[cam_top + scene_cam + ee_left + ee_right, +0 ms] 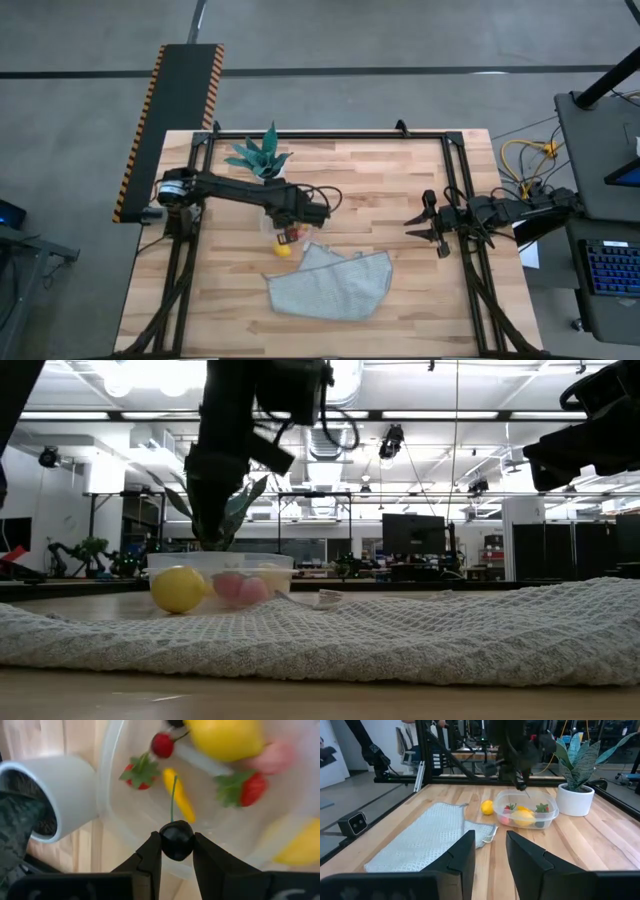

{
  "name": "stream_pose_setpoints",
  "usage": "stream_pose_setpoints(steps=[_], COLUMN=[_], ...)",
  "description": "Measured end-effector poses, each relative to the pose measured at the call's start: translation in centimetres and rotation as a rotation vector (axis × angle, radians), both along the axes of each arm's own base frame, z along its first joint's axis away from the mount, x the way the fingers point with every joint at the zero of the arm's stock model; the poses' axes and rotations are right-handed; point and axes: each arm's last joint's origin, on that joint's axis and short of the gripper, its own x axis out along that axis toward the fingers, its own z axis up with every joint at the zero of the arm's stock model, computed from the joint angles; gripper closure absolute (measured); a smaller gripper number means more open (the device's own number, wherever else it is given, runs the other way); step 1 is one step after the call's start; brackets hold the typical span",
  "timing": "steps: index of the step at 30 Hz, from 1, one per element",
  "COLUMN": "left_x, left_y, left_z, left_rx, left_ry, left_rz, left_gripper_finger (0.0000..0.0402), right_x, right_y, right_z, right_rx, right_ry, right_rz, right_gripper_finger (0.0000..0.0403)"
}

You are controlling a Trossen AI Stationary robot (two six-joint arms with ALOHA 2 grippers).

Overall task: Pick and placing Produce into tupperware
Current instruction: Put the black cherry into the container, then put the yellow lemon into the container

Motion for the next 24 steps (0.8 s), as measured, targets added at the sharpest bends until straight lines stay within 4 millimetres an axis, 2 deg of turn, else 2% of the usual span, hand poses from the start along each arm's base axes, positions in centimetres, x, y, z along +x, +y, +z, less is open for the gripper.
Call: stream_pose_setpoints(steps=[5,12,19,24], left_x=[-0.6,-0.6,-1.0,-1.0], left_y=[1.4,2.2,2.4,2.4], left_z=[-1.7,-3.3,-3.8,-3.8], left_rx=[0.007,0.022,0.034,0.035], left_ry=[0.029,-0.015,-0.004,-0.002], left_rz=[0.059,0.125,0.147,0.144], left_gripper_finger=[0.0339,0.0359,0.0401,0.0385], right_x=[0.0,0.0,0.0,0.0], right_y=[0.0,0.0,0.0,0.0], right_z=[0.0,0.0,0.0,0.0], right_rx=[0.000,-0.001,-0.003,-0.004], right_ry=[0.000,0.000,0.000,0.000], right_rz=[0.000,0.000,0.001,0.001], right_gripper_finger=[0.0306,0.0303,0.0298,0.0302])
